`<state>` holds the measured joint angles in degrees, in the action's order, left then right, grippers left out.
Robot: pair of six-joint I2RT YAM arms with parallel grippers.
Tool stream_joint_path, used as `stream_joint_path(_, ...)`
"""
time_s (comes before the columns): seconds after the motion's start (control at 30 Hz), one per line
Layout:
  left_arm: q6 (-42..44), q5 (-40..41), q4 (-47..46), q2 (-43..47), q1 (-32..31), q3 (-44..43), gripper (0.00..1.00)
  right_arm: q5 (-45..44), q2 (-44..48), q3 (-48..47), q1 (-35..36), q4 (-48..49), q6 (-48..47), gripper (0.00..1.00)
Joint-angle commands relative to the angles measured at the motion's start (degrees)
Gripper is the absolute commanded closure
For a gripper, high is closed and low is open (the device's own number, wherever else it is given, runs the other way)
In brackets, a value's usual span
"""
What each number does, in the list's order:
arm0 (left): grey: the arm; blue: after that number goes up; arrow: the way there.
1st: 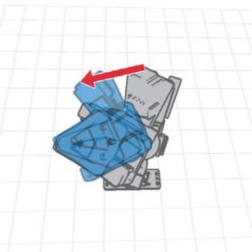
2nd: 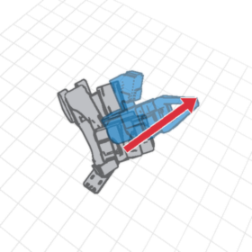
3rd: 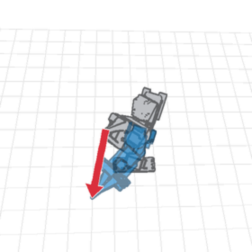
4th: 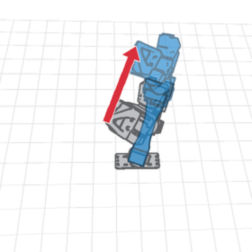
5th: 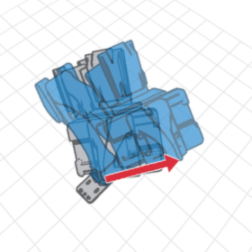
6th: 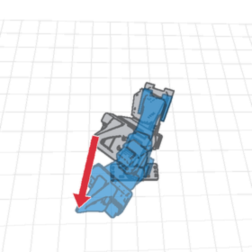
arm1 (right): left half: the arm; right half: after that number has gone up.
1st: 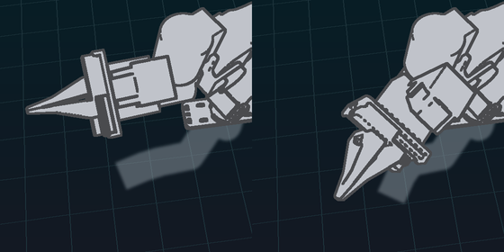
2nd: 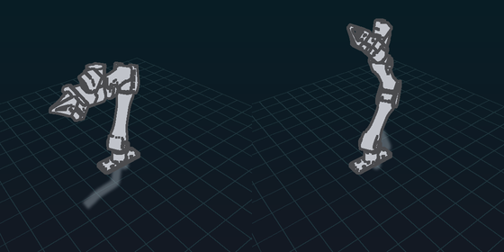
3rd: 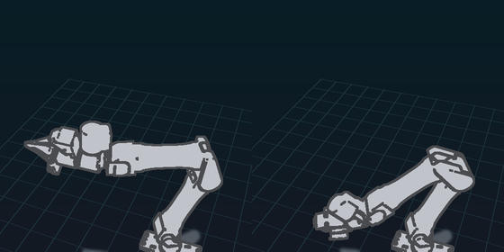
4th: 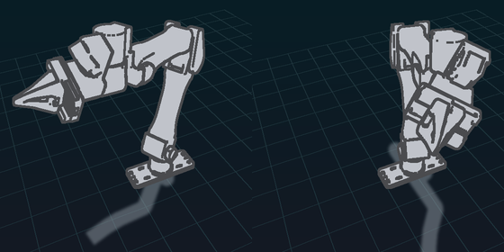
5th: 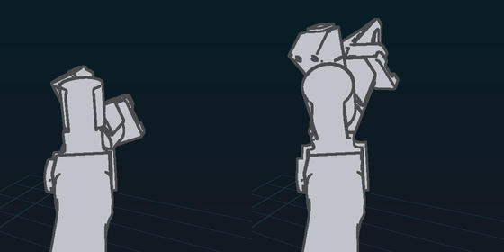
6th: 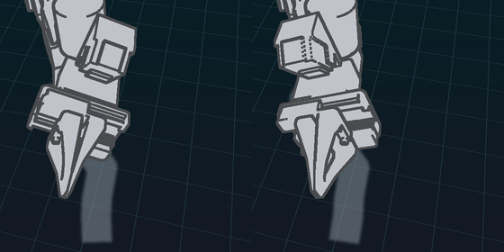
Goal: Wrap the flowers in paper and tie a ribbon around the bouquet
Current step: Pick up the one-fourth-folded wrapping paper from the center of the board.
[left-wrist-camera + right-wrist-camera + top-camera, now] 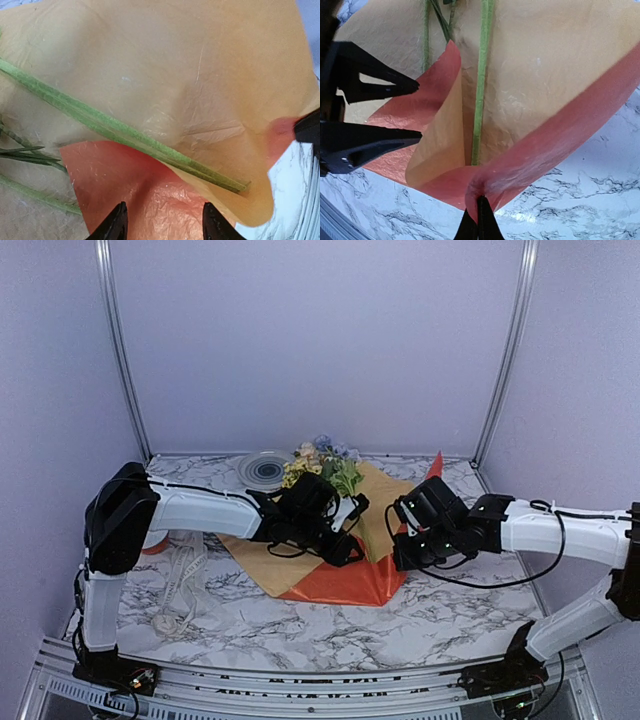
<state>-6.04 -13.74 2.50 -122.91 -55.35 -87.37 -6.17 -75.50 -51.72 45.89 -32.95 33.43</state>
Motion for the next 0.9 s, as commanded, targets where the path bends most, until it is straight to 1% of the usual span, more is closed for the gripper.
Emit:
stream_joint_path(0.0, -2.2, -5.1, -1.9, 5.7, 0.4, 4.3, 0.49, -1.6, -3.1, -2.2, 1.7, 0.5, -5.2, 1.0)
stream_joint_path(0.07, -3.5, -9.8, -3.7, 6.2, 0.4, 5.9, 0.5, -1.9, -3.3, -2.3, 1.7, 0.9, -5.6, 1.0)
stream_joint_path(0.13, -6.7, -15.1, -6.8, 5.2, 0.3, 6.5, 0.55, -2.2, -3.2, -2.3, 1.7, 1.7, -5.4, 1.0)
stream_joint_path(0.2, -7.7, -16.9, -7.1, 3.7, 0.2, 5.5, 0.59, -2.4, -3.2, -2.7, 1.7, 1.9, -5.1, 1.0)
stream_joint_path(0.3, -7.3, -15.2, -6.4, 2.7, 0.1, 4.7, 0.59, -4.0, -2.7, -2.6, 1.7, 1.4, -3.7, 1.0)
stream_joint_path(0.43, -6.3, -11.9, -5.4, -0.4, 0.1, 1.6, 0.53, -5.7, -1.0, -1.4, 1.7, 2.3, -1.0, 1.0)
stream_joint_path(0.5, -5.6, -10.1, -5.3, -2.0, 0.0, -0.5, 0.51, -7.0, -0.2, -0.3, 1.2, 1.7, 2.1, 1.0)
stream_joint_path(0.57, -4.5, -9.1, -5.4, -3.5, -0.1, -2.5, 0.5, -6.4, 0.6, 1.9, 0.1, 1.1, 5.8, 1.0)
stream_joint_path(0.6, -4.1, -8.9, -5.3, -4.6, -0.2, -3.6, 0.5, -5.7, 0.9, 3.3, -0.6, 1.0, 7.1, 0.95)
stream_joint_path(0.67, -3.3, -9.0, -4.0, -6.8, -0.5, -6.0, 0.5, -4.4, 1.1, 5.7, -2.4, -0.2, 9.4, 0.81)
stream_joint_path(0.77, -2.1, -8.1, -1.7, -8.9, -1.0, -8.3, 0.5, -2.9, 1.8, 7.3, -4.3, -3.4, 11.5, 0.7)
stream_joint_path(0.87, -1.4, -6.4, -1.5, -9.6, -1.3, -8.6, 0.5, -0.2, 4.7, 10.3, -4.4, -2.6, 12.4, 0.46)
